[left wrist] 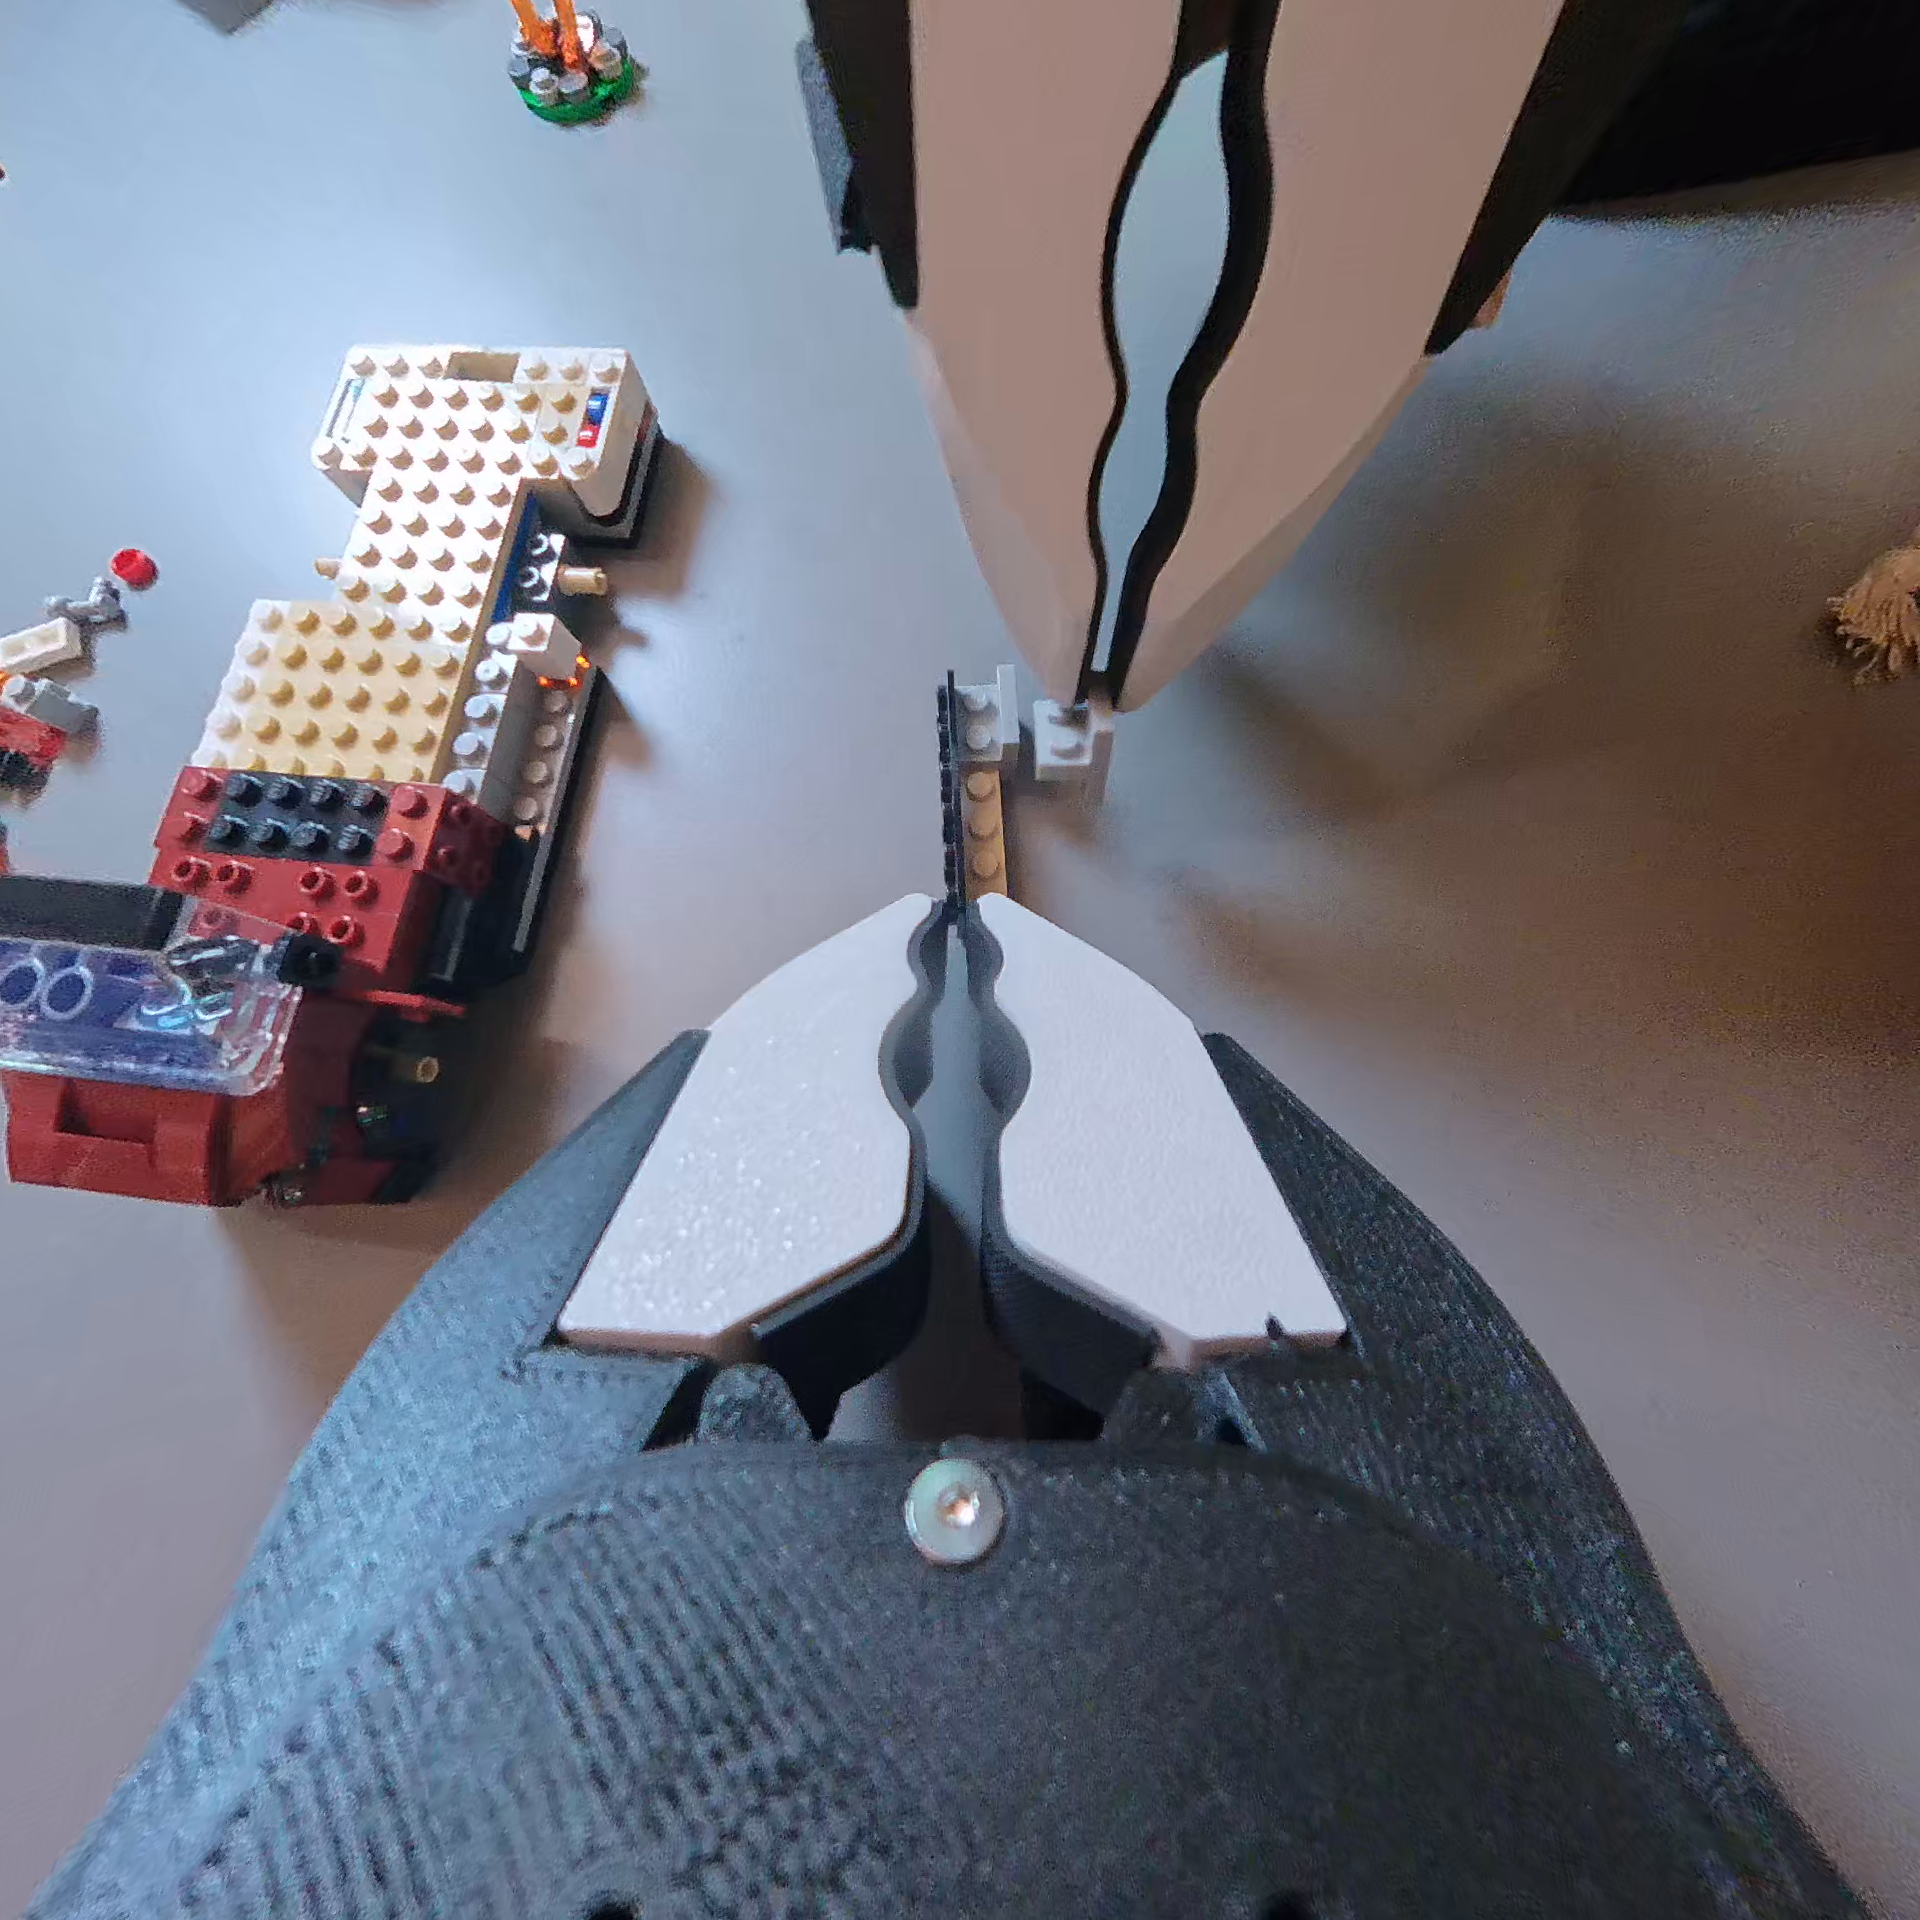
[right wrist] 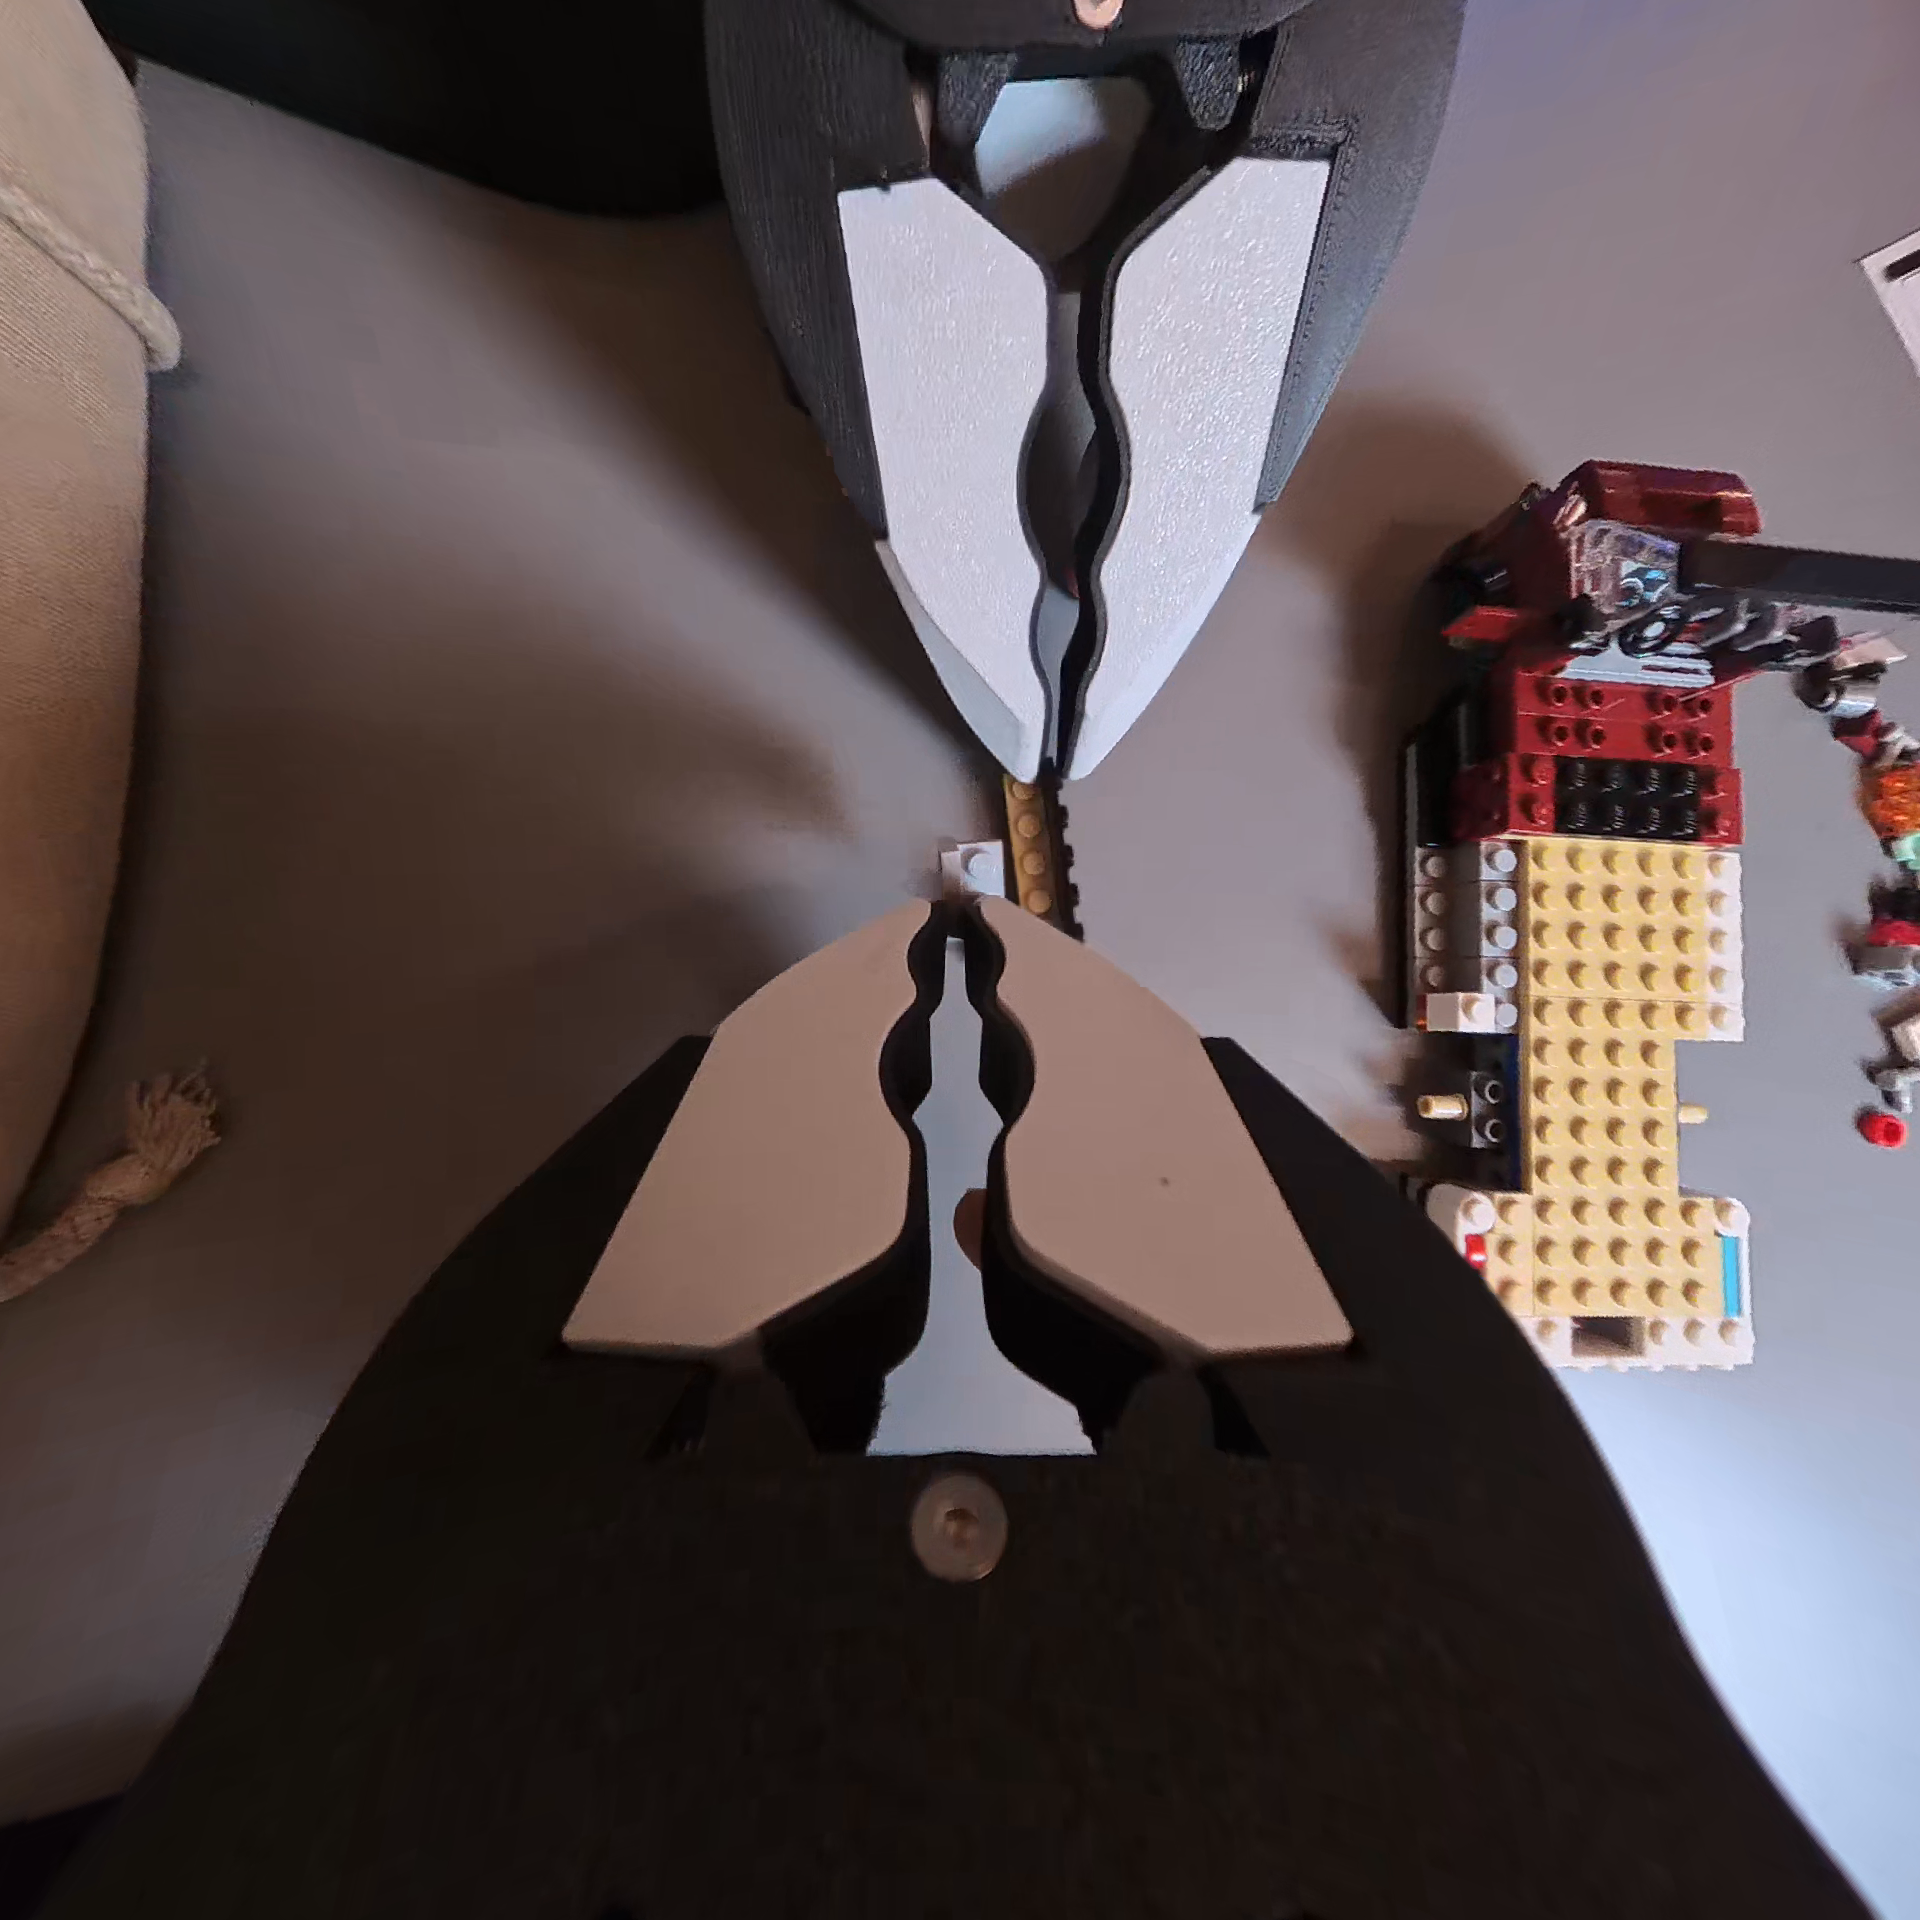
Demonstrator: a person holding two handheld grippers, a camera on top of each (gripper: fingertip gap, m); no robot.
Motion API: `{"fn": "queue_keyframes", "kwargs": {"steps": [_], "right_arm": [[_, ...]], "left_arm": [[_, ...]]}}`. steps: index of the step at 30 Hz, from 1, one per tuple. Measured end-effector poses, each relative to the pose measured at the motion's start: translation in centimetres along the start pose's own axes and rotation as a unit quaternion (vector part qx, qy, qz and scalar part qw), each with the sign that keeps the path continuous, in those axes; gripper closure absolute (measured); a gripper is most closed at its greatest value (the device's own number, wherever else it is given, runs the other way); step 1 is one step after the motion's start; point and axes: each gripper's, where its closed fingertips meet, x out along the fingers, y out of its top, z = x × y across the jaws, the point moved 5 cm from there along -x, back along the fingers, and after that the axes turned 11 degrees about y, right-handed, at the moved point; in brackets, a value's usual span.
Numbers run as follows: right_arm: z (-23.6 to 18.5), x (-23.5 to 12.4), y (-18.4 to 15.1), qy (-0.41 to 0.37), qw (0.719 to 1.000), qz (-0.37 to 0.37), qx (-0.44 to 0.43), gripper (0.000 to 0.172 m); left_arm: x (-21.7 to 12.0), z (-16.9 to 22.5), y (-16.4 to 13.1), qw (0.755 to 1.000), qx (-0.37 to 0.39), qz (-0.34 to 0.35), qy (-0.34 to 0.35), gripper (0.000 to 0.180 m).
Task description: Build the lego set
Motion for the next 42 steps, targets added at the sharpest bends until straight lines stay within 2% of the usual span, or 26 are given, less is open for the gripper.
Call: {"fn": "queue_keyframes", "kwargs": {"steps": [9, 15, 25, 31, 42], "right_arm": [[0.9, 1.2, 0.3, 0.021, 0.993, -0.114, 0.009, 0.168], [1.0, 1.3, 0.5, 0.037, 0.988, -0.146, 0.023, 0.168], [1.4, 1.1, 0.4, 0.062, 0.987, -0.146, 0.032, 0.168], [0.9, 0.2, 0.7, 0.075, 0.991, -0.11, 0.033, 0.168], [0.6, 0.7, 0.1, 0.061, 0.993, -0.096, 0.034, 0.168]], "left_arm": [[0.0, 0.6, 0.4, 1.0, -0.004, 0.005, -0.007, 0.177], [0.0, 0.6, 0.3, 0.999, -0.022, 0.011, -0.022, 0.177], [0.1, 0.4, 0.6, 0.998, -0.056, 0.021, -0.029, 0.178], [-1.1, 0.1, 2.6, 0.993, -0.08, 0.076, -0.041, 0.178], [-0.2, 0.7, 1.0, 0.997, -0.048, 0.031, -0.044, 0.177]]}}
